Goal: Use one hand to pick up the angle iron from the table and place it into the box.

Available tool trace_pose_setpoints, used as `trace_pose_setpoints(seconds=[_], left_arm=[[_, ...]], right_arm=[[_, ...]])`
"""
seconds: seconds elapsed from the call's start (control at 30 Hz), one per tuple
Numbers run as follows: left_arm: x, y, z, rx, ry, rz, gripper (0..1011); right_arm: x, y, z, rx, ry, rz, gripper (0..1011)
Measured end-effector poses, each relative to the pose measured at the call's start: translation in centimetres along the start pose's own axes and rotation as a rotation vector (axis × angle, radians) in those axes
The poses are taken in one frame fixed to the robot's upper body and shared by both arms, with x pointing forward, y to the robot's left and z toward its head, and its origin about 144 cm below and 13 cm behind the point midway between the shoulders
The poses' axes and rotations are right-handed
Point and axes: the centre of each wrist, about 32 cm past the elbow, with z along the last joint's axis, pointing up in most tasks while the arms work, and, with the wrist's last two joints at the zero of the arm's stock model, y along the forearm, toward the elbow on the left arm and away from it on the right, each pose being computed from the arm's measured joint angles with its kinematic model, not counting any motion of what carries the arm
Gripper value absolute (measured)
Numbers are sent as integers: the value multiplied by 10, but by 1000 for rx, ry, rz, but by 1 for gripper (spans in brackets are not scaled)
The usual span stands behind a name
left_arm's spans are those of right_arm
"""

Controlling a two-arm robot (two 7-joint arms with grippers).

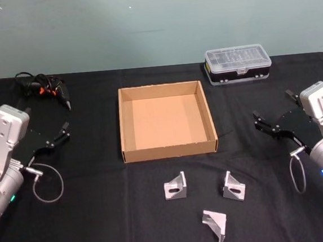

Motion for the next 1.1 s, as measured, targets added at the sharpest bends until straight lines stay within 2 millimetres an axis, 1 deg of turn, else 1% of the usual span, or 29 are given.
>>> trace_pose_setpoints(seconds=[0.57,0.7,0.77,0.9,0.93,1.0,1.03,1.1], left_arm=[[0,0,0,0,0,0,1011],[0,0,0,0,0,0,1011],[0,0,0,0,0,0,1011],[0,0,0,0,0,0,1011],[0,0,0,0,0,0,1011],[0,0,0,0,0,0,1011],[0,0,0,0,0,0,1011],[0,0,0,0,0,0,1011]], right_arm=[[0,0,0,0,0,0,1002],[3,-4,7,19,1,39,1003],[3,-7,11,26,5,58,1003],[8,-21,23,35,25,132,1003],[10,-28,28,35,27,170,1003],[11,-34,31,32,31,212,1002],[14,-40,35,25,32,264,1003],[16,-45,37,18,33,316,1002]])
